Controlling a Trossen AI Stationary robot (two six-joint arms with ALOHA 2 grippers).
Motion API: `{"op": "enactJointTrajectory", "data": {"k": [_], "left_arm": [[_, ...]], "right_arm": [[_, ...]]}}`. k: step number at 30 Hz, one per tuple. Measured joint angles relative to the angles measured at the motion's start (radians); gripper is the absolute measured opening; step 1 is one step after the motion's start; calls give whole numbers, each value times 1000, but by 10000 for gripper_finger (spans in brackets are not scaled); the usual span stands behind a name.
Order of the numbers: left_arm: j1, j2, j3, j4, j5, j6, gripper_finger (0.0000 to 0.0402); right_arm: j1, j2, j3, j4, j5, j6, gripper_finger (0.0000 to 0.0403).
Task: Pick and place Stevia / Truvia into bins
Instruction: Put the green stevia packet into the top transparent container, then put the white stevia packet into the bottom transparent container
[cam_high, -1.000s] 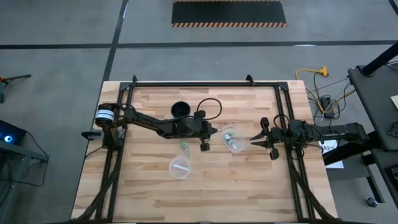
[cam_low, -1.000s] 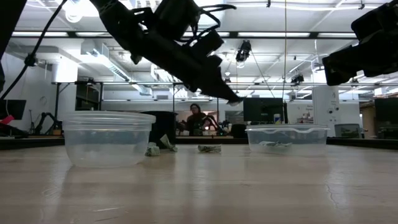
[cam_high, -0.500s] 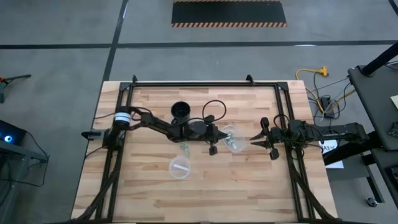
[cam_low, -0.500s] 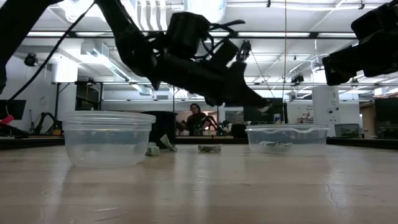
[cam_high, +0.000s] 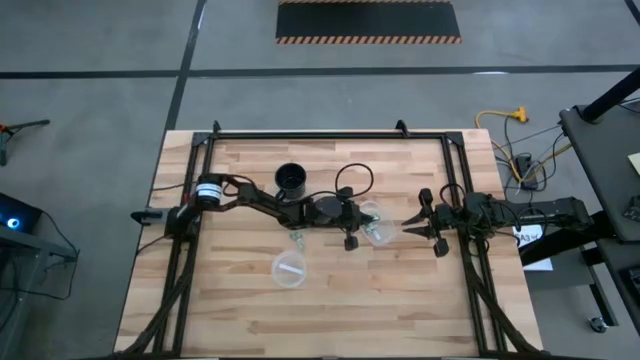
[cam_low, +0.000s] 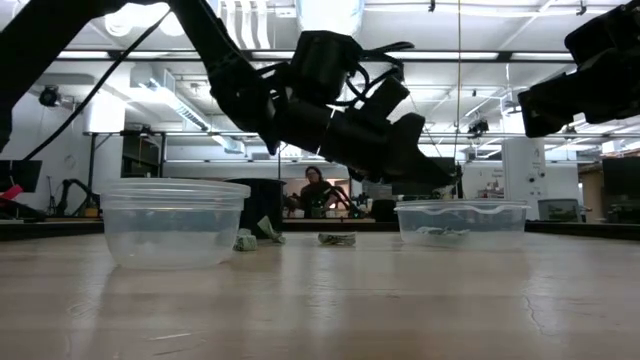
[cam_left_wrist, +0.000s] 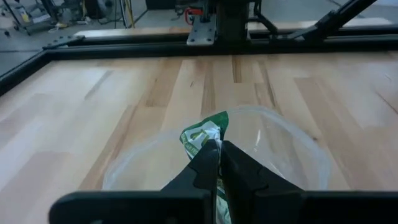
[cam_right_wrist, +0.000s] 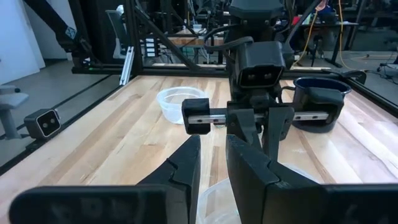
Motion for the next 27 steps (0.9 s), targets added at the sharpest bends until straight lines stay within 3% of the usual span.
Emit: {"op": "enactJointTrajectory", "data": {"k": [11, 27], "left_arm": [[-1, -12, 0, -20, 26, 1, 7], [-1, -24, 0, -21, 26, 2, 173]], "right_arm": [[0, 0, 0, 0, 0, 0, 68], [0, 0, 0, 0, 0, 0, 68]]}}
